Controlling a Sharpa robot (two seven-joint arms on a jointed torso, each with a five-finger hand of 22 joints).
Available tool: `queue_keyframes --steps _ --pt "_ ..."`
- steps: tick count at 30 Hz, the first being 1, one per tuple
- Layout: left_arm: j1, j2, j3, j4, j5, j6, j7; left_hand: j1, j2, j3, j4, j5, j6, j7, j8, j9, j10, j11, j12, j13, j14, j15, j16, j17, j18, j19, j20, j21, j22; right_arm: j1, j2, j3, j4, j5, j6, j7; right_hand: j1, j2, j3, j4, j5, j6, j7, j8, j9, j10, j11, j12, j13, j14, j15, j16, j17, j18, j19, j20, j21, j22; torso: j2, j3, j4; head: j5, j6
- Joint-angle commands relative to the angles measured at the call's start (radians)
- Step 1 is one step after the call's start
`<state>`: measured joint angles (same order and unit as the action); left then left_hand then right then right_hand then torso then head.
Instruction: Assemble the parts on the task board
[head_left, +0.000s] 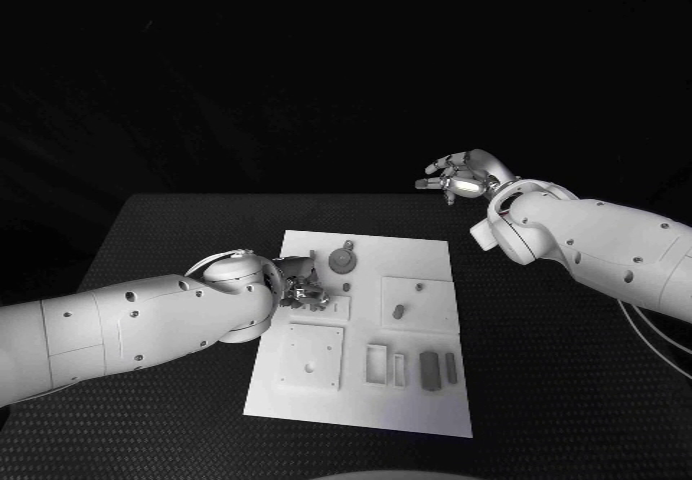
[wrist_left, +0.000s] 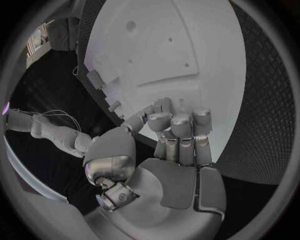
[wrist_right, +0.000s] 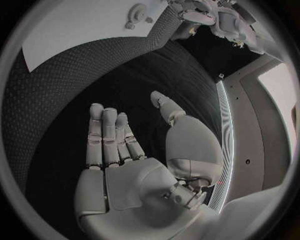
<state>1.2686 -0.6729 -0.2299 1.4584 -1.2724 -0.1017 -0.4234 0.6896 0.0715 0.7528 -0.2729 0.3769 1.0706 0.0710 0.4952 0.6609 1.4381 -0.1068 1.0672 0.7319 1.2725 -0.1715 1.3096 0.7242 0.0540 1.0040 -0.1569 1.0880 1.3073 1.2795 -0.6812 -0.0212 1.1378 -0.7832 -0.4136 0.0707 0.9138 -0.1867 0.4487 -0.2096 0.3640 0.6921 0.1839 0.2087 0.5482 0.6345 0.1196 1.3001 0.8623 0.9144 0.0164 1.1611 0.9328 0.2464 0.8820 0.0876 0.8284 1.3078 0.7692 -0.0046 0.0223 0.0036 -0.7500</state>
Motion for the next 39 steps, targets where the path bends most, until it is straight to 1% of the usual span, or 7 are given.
queue_keyframes --steps 1,5,9,18,23,33,39 --pt "-0.010 0.010 -0.007 0.001 0.009 0.055 -0.002 0.008 0.022 0.004 -0.011 0.014 0.176 -0.103 0.000 -0.003 -0.033 -0.034 0.006 -0.001 0.012 -0.011 0.008 -0.001 0.016 -0.003 -0.111 0.005 0.015 0.000 0.001 0.001 0.000 0.000 0.013 0.006 -0.007 0.006 -0.004 0.000 0.004 0.005 0.044 0.006 -0.001 -0.005 0.001 0.004 -0.001 -0.007 -0.001 0.004 -0.001 0.015 0.001 0.006 -0.003 0.018 0.000 0.0003 0.0006 0.001 0.000" --pt "-0.010 0.010 -0.007 -0.002 0.023 0.056 -0.005 0.001 0.028 0.006 -0.015 0.055 0.179 -0.104 0.004 -0.003 -0.033 -0.036 0.013 0.000 0.013 -0.009 0.014 -0.001 0.016 -0.005 -0.110 0.008 0.016 0.000 0.001 0.001 0.000 0.000 0.013 0.006 -0.007 0.006 -0.004 0.000 0.004 0.005 0.044 0.006 -0.001 -0.005 0.001 0.004 -0.002 -0.007 -0.001 0.004 -0.001 0.015 0.001 0.006 -0.003 0.018 0.000 0.0001 0.0007 0.002 0.000" --pt "-0.010 0.009 -0.005 -0.004 0.043 0.056 -0.005 -0.009 0.037 0.008 -0.018 0.084 0.182 -0.106 0.007 -0.004 -0.035 -0.037 0.020 0.002 0.013 -0.007 0.019 -0.001 0.016 -0.008 -0.109 0.011 0.017 0.000 0.000 0.001 0.000 0.000 0.013 0.005 -0.007 0.006 -0.004 0.000 0.004 0.005 0.044 0.006 -0.001 -0.005 0.001 0.004 -0.002 -0.007 -0.001 0.004 -0.002 0.015 0.001 0.006 -0.004 0.018 0.000 0.0000 0.0012 0.002 0.001" --pt "-0.010 0.011 -0.003 -0.008 0.071 0.069 -0.005 -0.021 0.042 0.017 -0.020 0.122 0.186 -0.109 0.013 -0.004 -0.038 -0.040 0.031 0.006 0.014 -0.008 0.027 -0.001 0.019 -0.010 -0.110 0.017 0.018 0.000 0.000 0.001 -0.001 0.000 0.014 0.004 -0.007 0.006 -0.004 0.000 0.004 0.005 0.044 0.007 -0.002 -0.005 0.001 0.005 -0.003 -0.008 -0.001 0.005 -0.002 0.015 0.001 0.006 -0.004 0.018 0.000 -0.0004 0.0012 0.001 0.000" --pt "-0.009 0.008 0.004 -0.006 0.094 0.084 -0.005 -0.023 0.041 0.019 -0.020 0.132 0.186 -0.110 0.015 -0.004 -0.039 -0.041 0.034 0.007 0.015 -0.008 0.029 -0.001 0.020 -0.010 -0.110 0.019 0.018 0.000 -0.001 0.001 -0.001 0.000 0.014 0.004 -0.006 0.006 -0.004 -0.001 0.004 0.005 0.044 0.007 -0.002 -0.006 0.001 0.005 -0.004 -0.008 -0.001 0.005 -0.003 0.015 0.001 0.006 -0.004 0.018 -0.001 -0.0007 0.0020 0.001 -0.001" --pt "-0.006 0.008 0.005 -0.011 0.099 0.098 -0.006 -0.022 0.038 0.021 -0.020 0.135 0.186 -0.110 0.016 -0.004 -0.039 -0.042 0.036 0.008 0.016 -0.009 0.030 -0.001 0.020 -0.010 -0.110 0.021 0.018 0.000 -0.002 0.001 0.000 0.000 0.013 0.004 -0.006 0.006 -0.004 -0.001 0.004 0.005 0.044 0.007 -0.003 -0.006 0.001 0.006 -0.004 -0.008 -0.001 0.005 -0.003 0.015 0.001 0.006 -0.004 0.019 0.000 -0.0026 0.0022 0.001 0.000" --pt "0.003 0.007 0.008 -0.022 0.099 0.112 -0.006 -0.020 0.035 0.022 -0.020 0.137 0.186 -0.111 0.016 -0.004 -0.039 -0.042 0.037 0.008 0.016 -0.009 0.031 -0.001 0.021 -0.010 -0.110 0.022 0.018 0.000 -0.001 0.001 -0.001 0.000 0.014 0.004 -0.006 0.006 -0.004 -0.001 0.004 0.005 0.044 0.007 -0.003 -0.006 0.001 0.006 -0.005 -0.008 -0.001 0.005 -0.004 0.015 0.001 0.006 -0.004 0.019 -0.001 -0.0021 0.0028 0.001 0.000"
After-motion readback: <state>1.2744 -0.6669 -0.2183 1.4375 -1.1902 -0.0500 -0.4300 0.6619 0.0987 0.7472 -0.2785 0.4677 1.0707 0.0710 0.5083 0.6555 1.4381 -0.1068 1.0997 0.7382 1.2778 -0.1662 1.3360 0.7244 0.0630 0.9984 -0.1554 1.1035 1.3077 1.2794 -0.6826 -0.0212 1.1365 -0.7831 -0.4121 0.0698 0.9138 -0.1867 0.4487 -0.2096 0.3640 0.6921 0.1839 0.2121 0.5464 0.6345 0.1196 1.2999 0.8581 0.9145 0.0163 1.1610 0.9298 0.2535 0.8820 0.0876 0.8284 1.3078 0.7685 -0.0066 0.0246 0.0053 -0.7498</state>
